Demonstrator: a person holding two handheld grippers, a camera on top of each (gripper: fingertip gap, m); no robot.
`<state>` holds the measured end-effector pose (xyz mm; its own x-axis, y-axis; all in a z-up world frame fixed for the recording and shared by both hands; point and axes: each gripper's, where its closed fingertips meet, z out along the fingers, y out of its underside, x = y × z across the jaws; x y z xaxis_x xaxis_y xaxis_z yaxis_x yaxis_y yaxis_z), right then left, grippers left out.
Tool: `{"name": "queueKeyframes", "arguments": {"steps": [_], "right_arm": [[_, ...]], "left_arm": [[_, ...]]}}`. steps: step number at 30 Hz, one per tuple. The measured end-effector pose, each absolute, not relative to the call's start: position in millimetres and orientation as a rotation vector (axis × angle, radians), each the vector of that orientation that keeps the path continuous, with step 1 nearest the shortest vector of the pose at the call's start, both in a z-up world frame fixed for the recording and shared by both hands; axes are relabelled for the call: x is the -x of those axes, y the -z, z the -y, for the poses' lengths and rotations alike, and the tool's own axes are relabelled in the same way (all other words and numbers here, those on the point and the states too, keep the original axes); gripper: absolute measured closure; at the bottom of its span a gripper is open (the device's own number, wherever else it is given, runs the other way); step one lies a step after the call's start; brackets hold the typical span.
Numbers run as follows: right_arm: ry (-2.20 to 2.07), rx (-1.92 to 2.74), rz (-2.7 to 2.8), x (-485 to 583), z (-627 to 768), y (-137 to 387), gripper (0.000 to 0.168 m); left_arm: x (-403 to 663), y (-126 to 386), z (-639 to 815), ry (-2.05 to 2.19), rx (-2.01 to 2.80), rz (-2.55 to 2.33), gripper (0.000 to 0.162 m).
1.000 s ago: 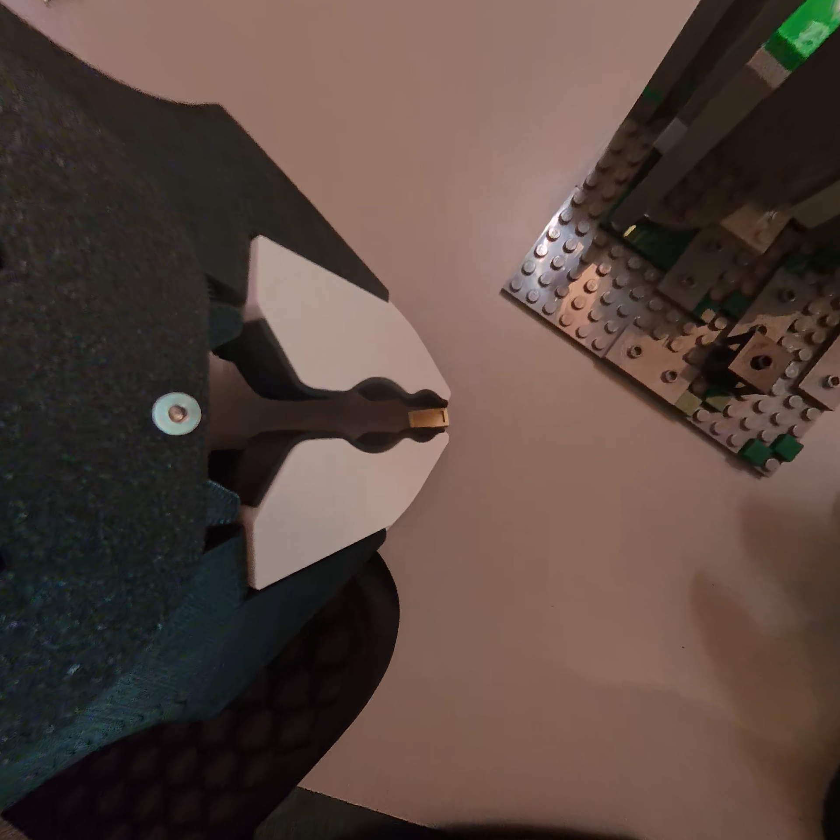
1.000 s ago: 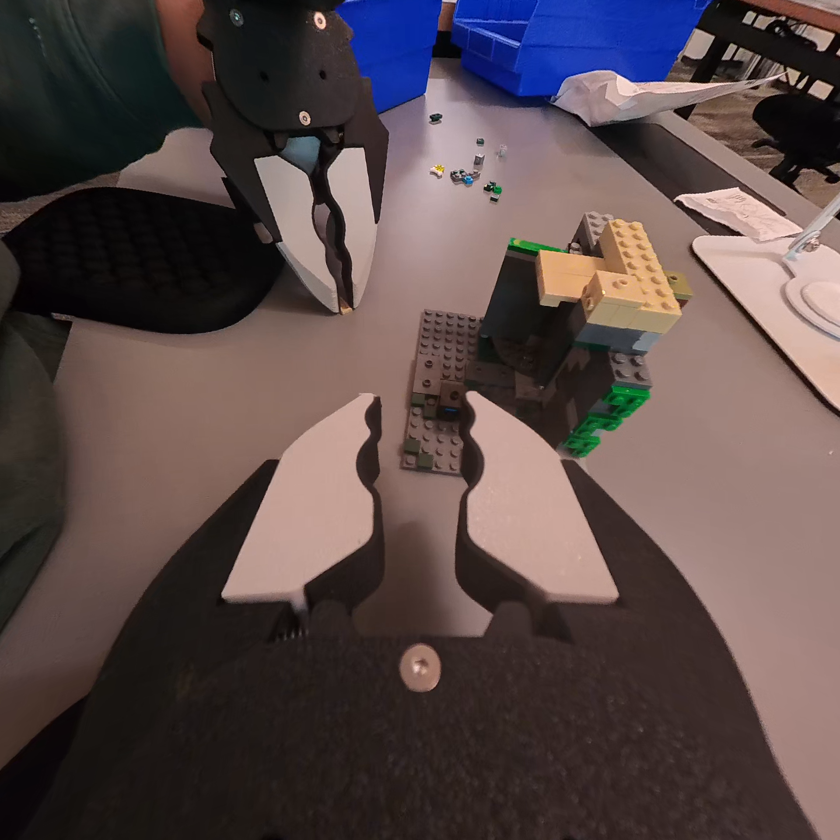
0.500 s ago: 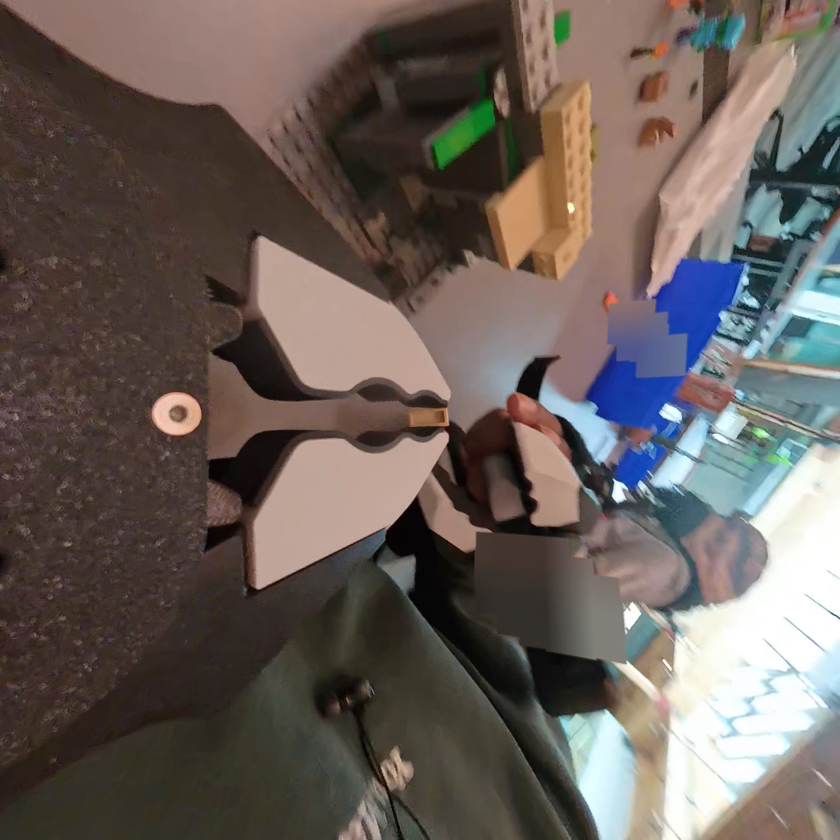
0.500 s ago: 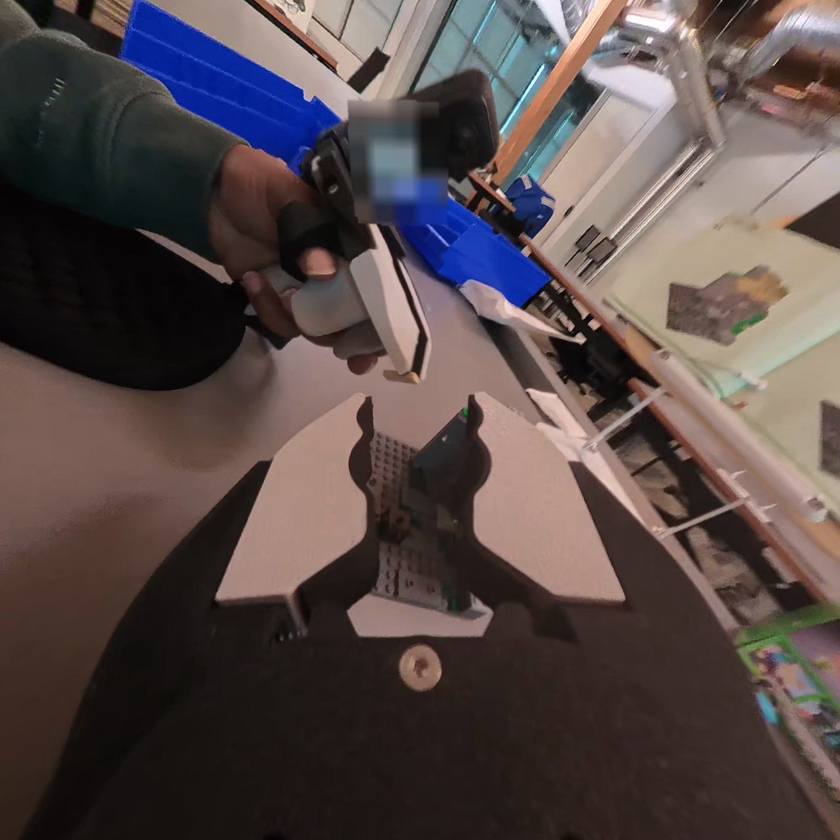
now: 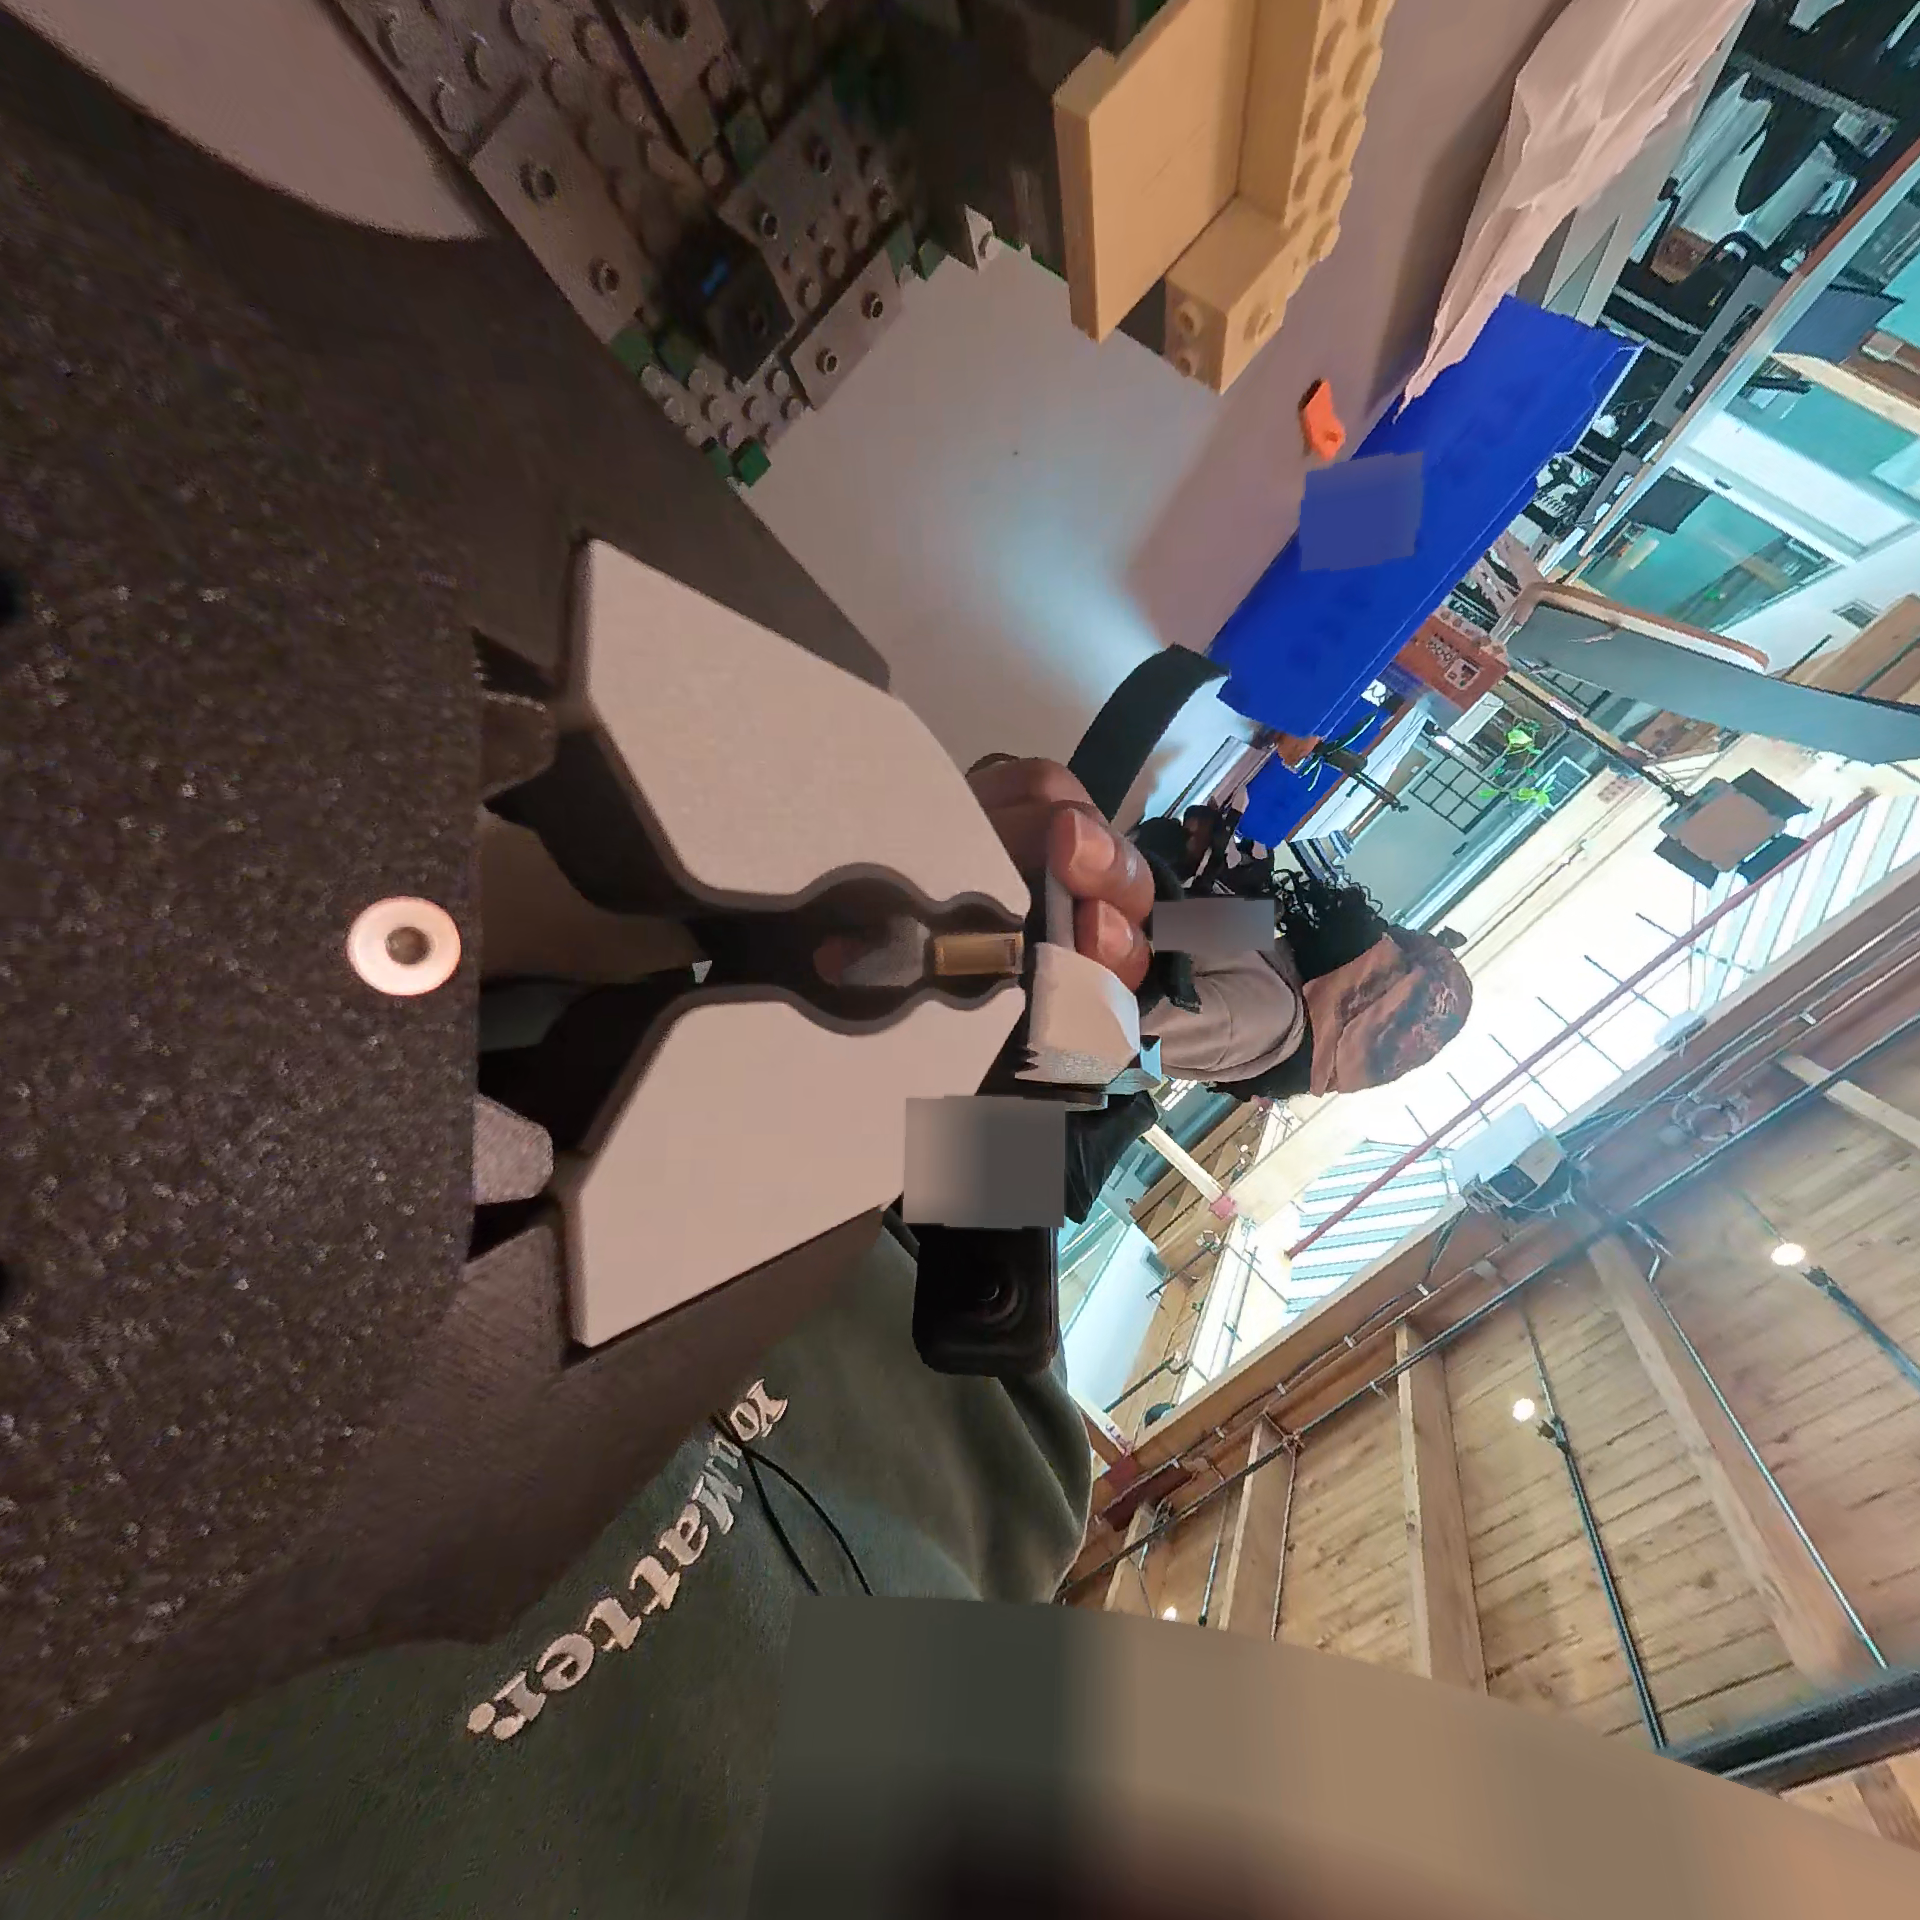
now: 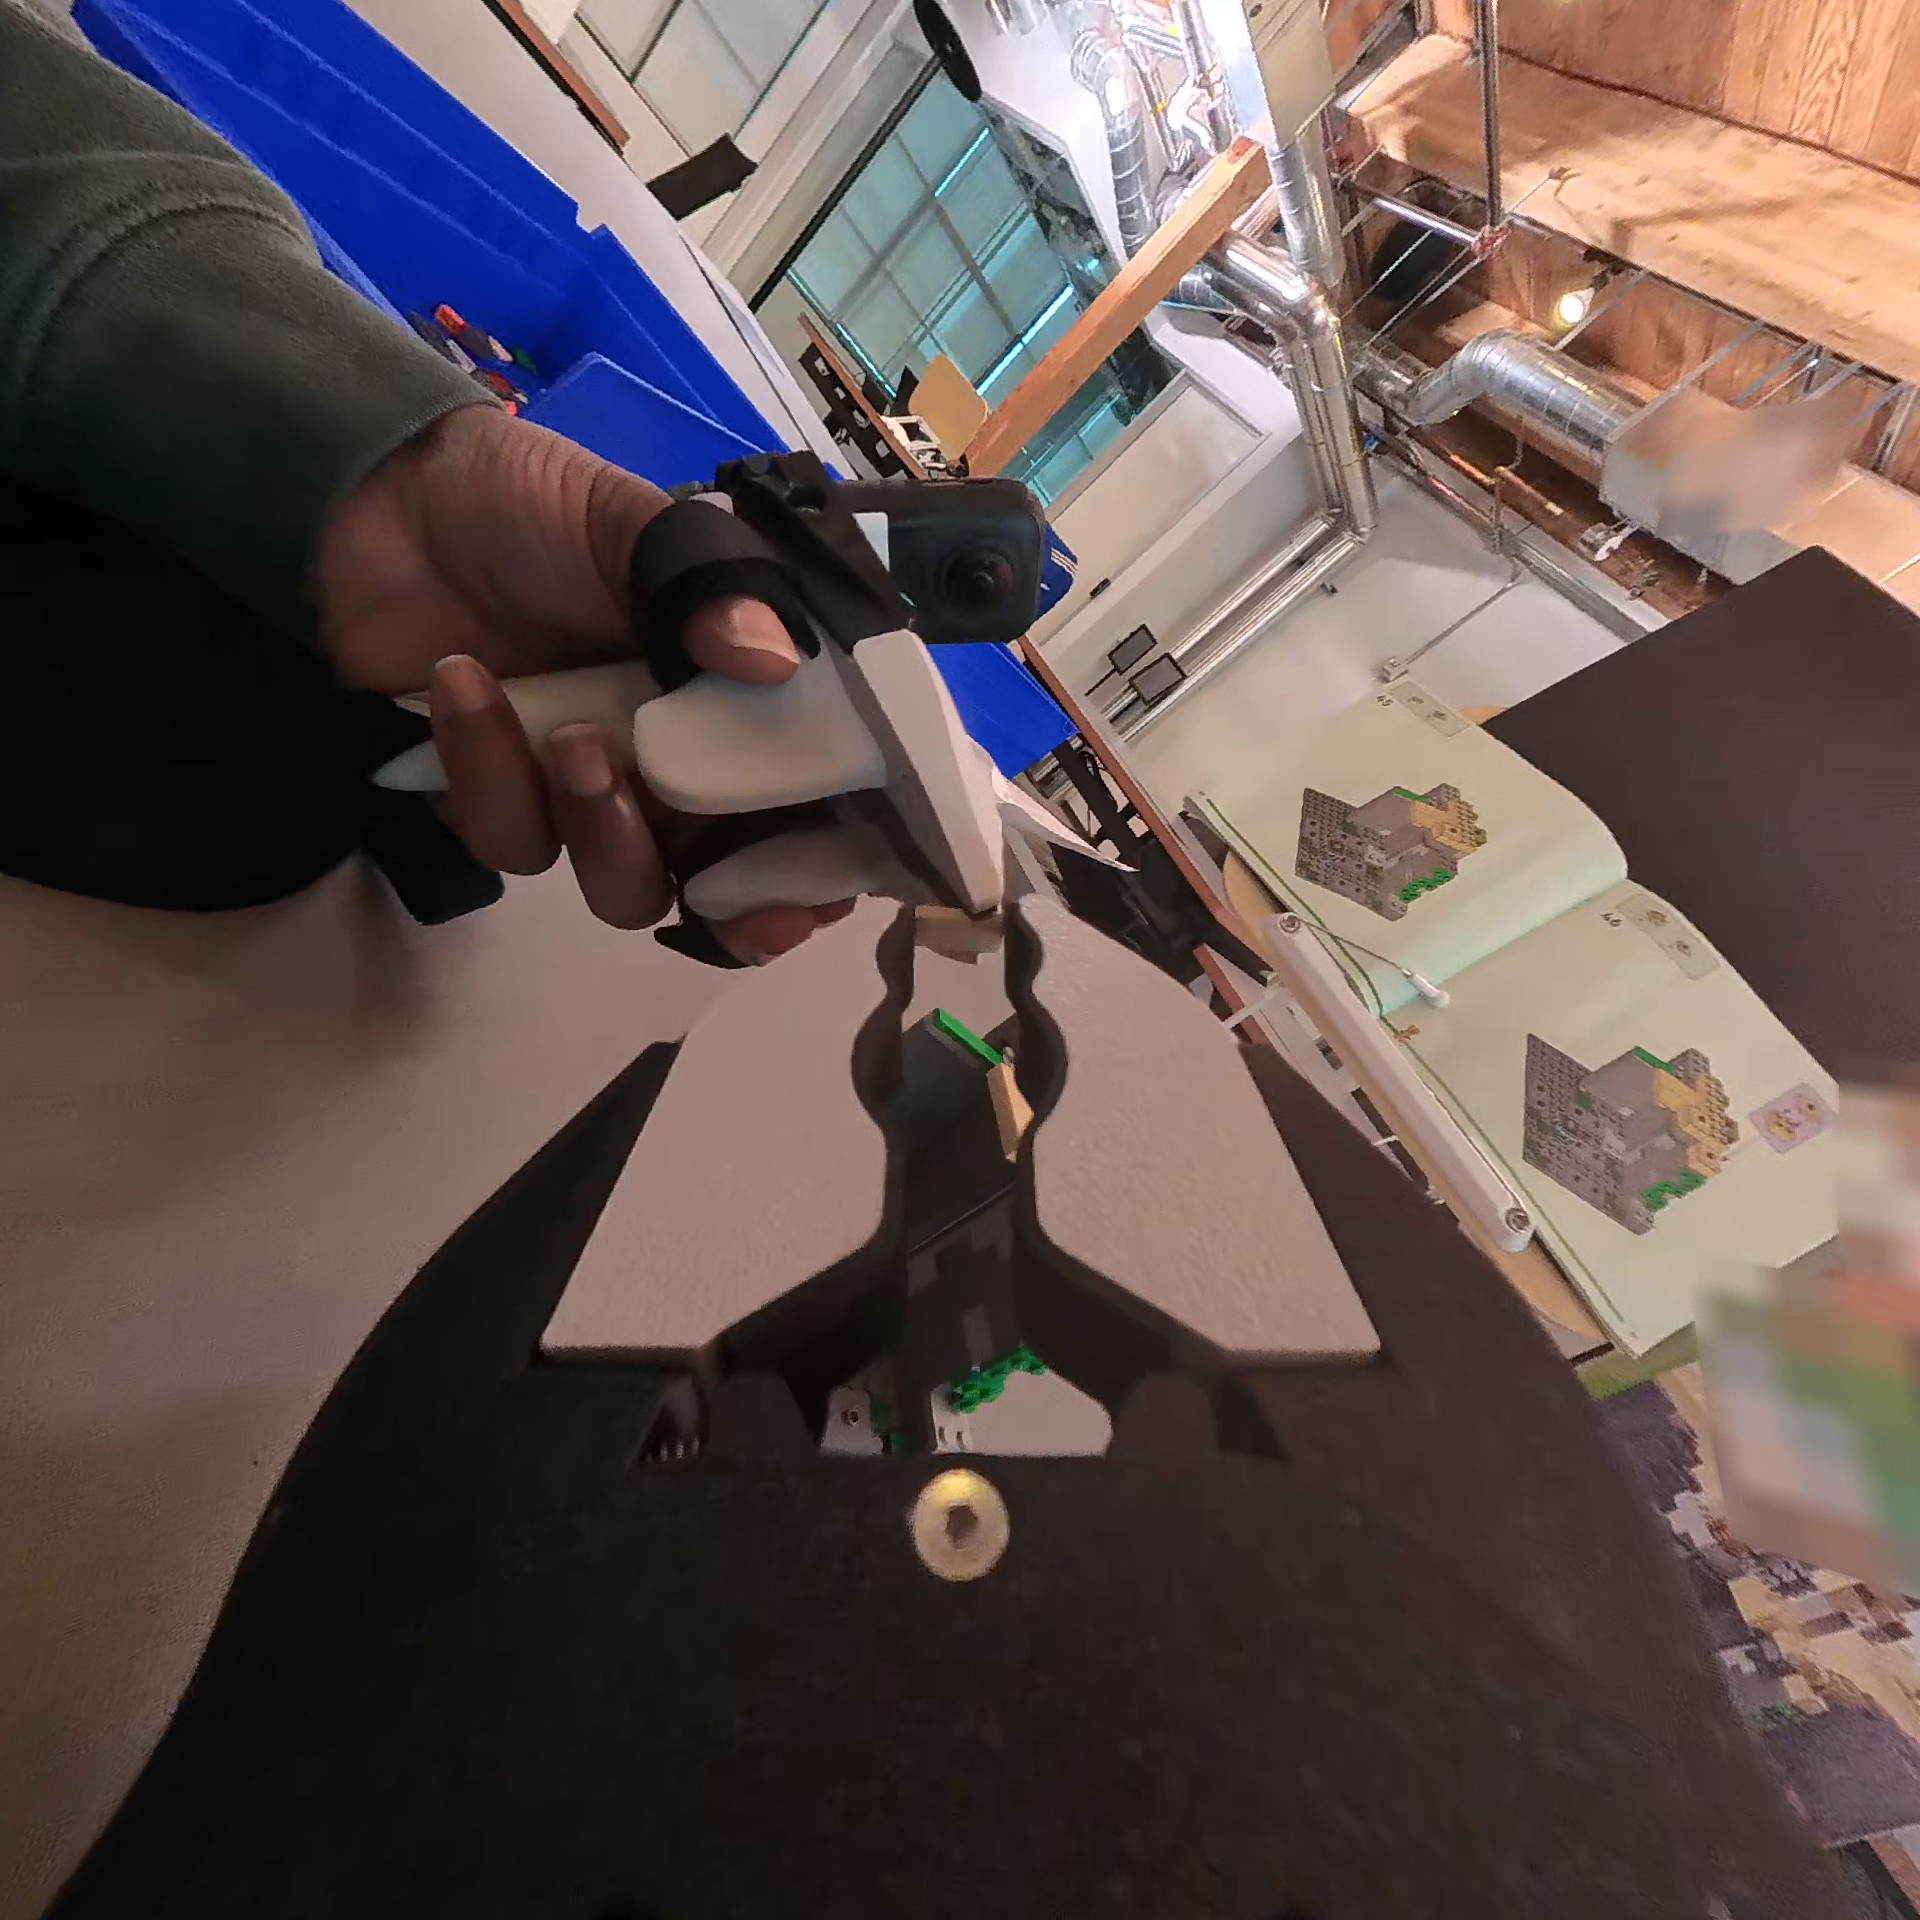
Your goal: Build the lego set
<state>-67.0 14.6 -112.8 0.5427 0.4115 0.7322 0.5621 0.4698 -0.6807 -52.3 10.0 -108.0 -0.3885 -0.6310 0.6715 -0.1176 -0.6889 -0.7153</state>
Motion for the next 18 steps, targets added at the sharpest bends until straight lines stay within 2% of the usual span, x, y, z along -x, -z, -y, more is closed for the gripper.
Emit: {"name": "queueKeyframes", "arguments": {"steps": [7, 18], "right_arm": [[0.018, 1.200, 1.082, 67, -12, 121, 0.152], [0.119, 1.402, 1.376, 67, -22, 171, 0.153]], "left_arm": [[52, 113, -11, 2.071, 1.508, -1.049, 0.153], [55, 164, -16, 1.543, 1.777, -1.325, 0.145]]}}
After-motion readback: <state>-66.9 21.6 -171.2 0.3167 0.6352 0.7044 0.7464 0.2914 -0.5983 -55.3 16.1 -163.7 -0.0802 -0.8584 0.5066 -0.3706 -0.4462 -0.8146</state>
